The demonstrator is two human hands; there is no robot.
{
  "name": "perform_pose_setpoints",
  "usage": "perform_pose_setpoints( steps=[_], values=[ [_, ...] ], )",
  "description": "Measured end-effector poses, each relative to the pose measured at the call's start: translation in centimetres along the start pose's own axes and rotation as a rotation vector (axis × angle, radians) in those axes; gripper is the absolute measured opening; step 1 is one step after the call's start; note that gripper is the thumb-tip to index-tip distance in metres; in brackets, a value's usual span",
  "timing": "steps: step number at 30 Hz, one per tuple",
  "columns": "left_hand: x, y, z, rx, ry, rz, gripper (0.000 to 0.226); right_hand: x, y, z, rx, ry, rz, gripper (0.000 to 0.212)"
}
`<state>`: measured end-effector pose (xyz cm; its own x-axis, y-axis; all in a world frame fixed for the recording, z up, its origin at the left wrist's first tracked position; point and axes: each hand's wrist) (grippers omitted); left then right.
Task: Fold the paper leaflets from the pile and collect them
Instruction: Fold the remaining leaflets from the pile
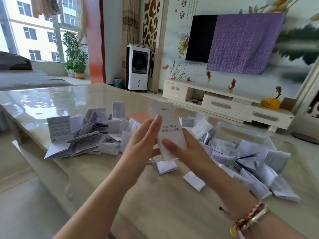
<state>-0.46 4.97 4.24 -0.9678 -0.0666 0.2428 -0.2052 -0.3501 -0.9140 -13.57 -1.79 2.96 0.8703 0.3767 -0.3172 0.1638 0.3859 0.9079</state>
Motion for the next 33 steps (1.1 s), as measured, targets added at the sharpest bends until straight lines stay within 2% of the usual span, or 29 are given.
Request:
perform_pose_setpoints(
  steps=[2, 6, 9, 11, 13, 16, 19, 23, 28, 33],
  values=[
    [0.2, 0.1, 0.2, 0.078, -0.036, 0.051, 0.037, -0.1, 0.0, 0.0, 0.002, -0.034, -0.015, 0.034],
    [-0.2, 0.9, 0.8, 0.162, -0.088, 0.151, 0.077, -0.8, 0.4, -0.2, 0.041, -0.046, 0.149, 0.018],
    [-0.8, 1.3, 1.2, 0.276, -0.194, 0.433, 0.088, -1.2, 0.2, -0.3, 0.083, -0.108, 0.174, 0.011],
    [-1.0, 1.2, 1.4, 0.292, -0.303, 0.591, 0.091, -1.6, 0.3, -0.3, 0.101, -0.128, 0.200, 0.010],
    [-1.1, 0.8, 1.4, 0.198, -0.343, 0.537, 0.084, -1.9, 0.6, -0.4, 0.097, -0.097, 0.236, 0.013],
    [-1.5, 0.2, 1.5, 0.033, -0.312, 0.258, 0.042, -1.9, 0.8, -0.5, 0.100, -0.033, 0.219, 0.018],
    [-2.2, -0.1, 1.5, 0.021, -0.380, 0.160, 0.016, -1.6, 1.0, -0.8, 0.070, 0.006, 0.191, 0.023],
    [-3.4, -0.2, 2.0, 0.013, -0.448, 0.136, 0.010, -0.8, 1.5, -0.5, 0.074, 0.022, 0.234, 0.027],
    [-4.6, 0.0, 2.0, -0.067, -0.492, 0.121, 0.016, 0.6, 1.4, 4.7, 0.261, -0.090, 0.308, 0.027],
    [-6.2, -0.3, 2.1, -0.088, -0.503, 0.183, 0.012, 2.5, 0.7, 11.7, 0.395, -0.173, 0.326, 0.026]
  ],
)
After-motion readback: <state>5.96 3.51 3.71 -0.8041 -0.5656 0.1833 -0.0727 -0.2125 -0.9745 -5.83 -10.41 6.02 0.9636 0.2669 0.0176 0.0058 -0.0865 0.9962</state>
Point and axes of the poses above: each hand's wrist, its own z-axis towards the middle knuckle, its own x-axis out of the palm, y = z × x
